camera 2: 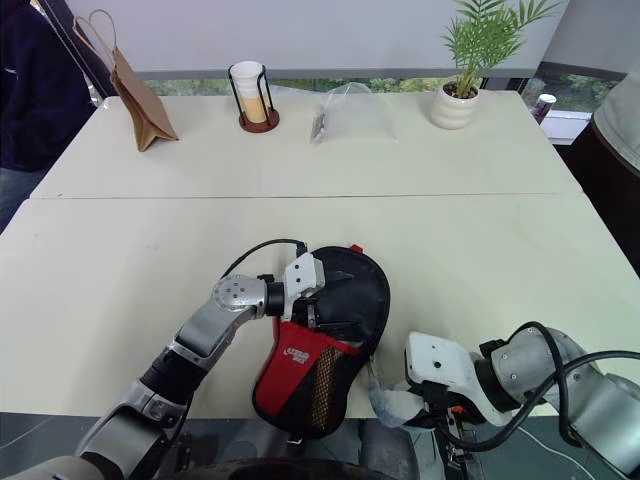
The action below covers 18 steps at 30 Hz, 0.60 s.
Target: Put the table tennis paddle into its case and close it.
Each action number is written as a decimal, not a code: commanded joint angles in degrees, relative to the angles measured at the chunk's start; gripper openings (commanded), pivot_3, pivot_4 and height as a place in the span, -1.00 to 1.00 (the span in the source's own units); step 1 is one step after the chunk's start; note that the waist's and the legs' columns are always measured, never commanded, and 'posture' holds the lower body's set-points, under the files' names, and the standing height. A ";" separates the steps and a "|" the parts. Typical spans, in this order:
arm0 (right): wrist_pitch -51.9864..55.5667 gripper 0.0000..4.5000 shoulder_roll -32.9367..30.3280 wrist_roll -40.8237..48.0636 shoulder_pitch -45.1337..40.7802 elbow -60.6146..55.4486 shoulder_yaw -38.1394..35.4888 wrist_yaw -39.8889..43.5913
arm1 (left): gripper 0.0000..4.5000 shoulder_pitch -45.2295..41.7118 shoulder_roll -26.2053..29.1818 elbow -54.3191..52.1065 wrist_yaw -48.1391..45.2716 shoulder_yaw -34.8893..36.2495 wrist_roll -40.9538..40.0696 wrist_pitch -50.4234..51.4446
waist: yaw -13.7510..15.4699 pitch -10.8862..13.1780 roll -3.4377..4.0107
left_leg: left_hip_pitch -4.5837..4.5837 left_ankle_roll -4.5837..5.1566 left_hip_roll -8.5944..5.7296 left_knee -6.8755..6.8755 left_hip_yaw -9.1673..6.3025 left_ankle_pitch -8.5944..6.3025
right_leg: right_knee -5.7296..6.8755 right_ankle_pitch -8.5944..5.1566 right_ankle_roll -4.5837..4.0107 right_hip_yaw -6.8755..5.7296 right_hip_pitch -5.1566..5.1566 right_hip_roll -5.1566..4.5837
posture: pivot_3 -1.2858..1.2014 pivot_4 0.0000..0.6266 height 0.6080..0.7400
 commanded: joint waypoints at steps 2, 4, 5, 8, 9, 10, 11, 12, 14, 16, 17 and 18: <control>7.77 -0.96 2.99 12.28 2.93 0.72 -3.02 0.59 | 1.00 1.90 1.27 3.33 0.51 -1.53 2.11 2.79 | -0.03 0.01 -0.03 | 0.00 0.02 -0.02 0.01 0.00 -0.01 | -0.02 0.00 0.00 0.00 0.03 -0.01 | 0.03 -0.52 1.00; 9.40 -0.96 3.50 13.48 3.87 0.85 -3.85 -0.63 | 1.00 1.95 1.21 3.34 0.46 -1.68 2.13 2.82 | -0.06 0.00 -0.04 | 0.00 0.03 -0.02 0.03 0.00 -0.02 | -0.02 0.00 0.02 0.01 0.03 -0.02 | 0.03 -0.52 1.00; 10.49 -0.96 4.30 14.12 3.63 1.45 -4.14 -2.10 | 1.00 1.93 1.16 3.44 0.45 -1.73 2.17 2.78 | -0.07 -0.01 -0.05 | 0.01 0.03 -0.02 0.02 0.00 -0.02 | -0.02 -0.01 0.02 0.01 0.03 -0.02 | 0.03 -0.52 1.00; 11.87 -0.96 6.48 15.16 0.90 5.22 -5.69 -4.99 | 1.00 1.92 1.04 3.61 0.50 -1.82 2.23 2.67 | -0.20 -0.02 -0.05 | 0.01 0.03 0.00 -0.01 0.00 -0.02 | -0.02 -0.02 0.02 0.01 0.03 -0.02 | 0.03 -0.52 1.00; 12.05 -0.96 7.19 15.25 -0.78 7.02 -6.28 -5.66 | 1.00 1.93 1.01 3.65 0.54 -1.83 2.26 2.61 | -0.35 -0.02 -0.06 | 0.01 0.02 0.00 0.00 0.00 -0.02 | -0.02 -0.02 0.02 0.01 0.03 -0.02 | 0.03 -0.52 1.00; 12.61 -0.96 7.72 15.70 -3.09 8.97 -6.87 -6.32 | 1.00 2.01 0.97 3.57 0.60 -1.81 2.22 2.63 | -0.44 -0.02 -0.05 | 0.02 0.02 0.00 0.02 0.01 -0.02 | -0.02 -0.01 0.02 0.01 0.04 -0.02 | 0.03 -0.52 1.00; 13.09 -0.96 8.05 16.05 -5.10 10.43 -7.25 -6.71 | 1.00 2.12 0.95 3.42 0.66 -1.79 2.17 2.67 | -0.47 -0.04 -0.02 | 0.02 0.02 0.00 0.04 0.02 -0.02 | -0.03 -0.01 0.02 0.01 0.05 -0.03 | 0.03 -0.52 1.00; 14.02 -0.96 8.65 16.63 -7.84 12.12 -7.48 -7.60 | 1.00 2.25 1.02 3.15 0.68 -1.73 2.09 2.70 | -0.55 -0.05 0.00 | 0.02 0.02 -0.01 0.06 0.03 -0.02 | -0.03 -0.01 0.02 0.02 0.05 -0.04 | 0.03 -0.52 1.00; 15.17 -0.96 9.37 16.48 -12.48 14.67 -6.91 -9.14 | 1.00 2.54 1.18 2.51 0.71 -1.48 1.76 2.87 | -0.56 -0.07 0.03 | 0.03 0.02 0.02 0.06 0.05 -0.02 | -0.03 -0.01 0.02 0.02 0.06 -0.04 | 0.03 -0.52 1.00; 15.30 -0.96 9.86 13.73 -17.23 17.04 -4.47 -11.07 | 1.00 2.90 1.36 1.65 0.73 -1.01 1.25 2.97 | -0.53 -0.11 0.10 | 0.04 0.02 0.03 0.04 0.05 -0.02 | -0.03 -0.01 0.02 0.01 0.05 -0.04 | 0.03 -0.52 1.00; 14.97 -0.96 10.11 11.82 -19.32 18.11 -2.88 -12.15 | 1.00 3.05 1.40 1.25 0.77 -0.72 0.98 2.97 | -0.52 -0.14 0.15 | 0.03 0.02 0.03 0.02 0.06 -0.02 | -0.03 -0.01 0.02 0.01 0.03 -0.05 | 0.03 -0.52 1.00; 14.96 -0.96 10.31 10.09 -21.40 18.92 -1.02 -13.09 | 1.00 3.20 1.37 0.79 0.86 -0.38 0.68 2.97 | -0.51 -0.17 0.20 | 0.03 0.02 0.03 -0.01 0.06 -0.02 | -0.03 0.00 0.01 0.01 -0.01 -0.05 | 0.03 -0.52 1.00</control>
